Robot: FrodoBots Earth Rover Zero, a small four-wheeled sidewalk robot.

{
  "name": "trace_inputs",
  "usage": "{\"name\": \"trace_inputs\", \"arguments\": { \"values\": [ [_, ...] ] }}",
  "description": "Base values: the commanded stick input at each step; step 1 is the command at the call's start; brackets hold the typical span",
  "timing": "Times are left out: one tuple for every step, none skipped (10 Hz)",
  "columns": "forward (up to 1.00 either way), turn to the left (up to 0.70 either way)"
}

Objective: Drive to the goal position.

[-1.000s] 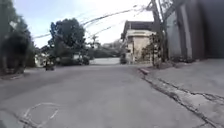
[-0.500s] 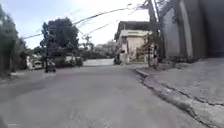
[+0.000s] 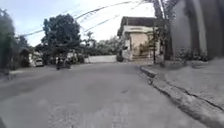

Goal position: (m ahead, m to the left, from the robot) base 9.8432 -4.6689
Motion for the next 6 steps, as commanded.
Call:
{"name": "trace_inputs", "arguments": {
  "values": [
    [1.0,-0.01],
    [1.0,0.0],
    [1.0,0.0],
    [1.0,0.0],
    [1.0,0.0],
    [1.0,0.0]
  ]
}}
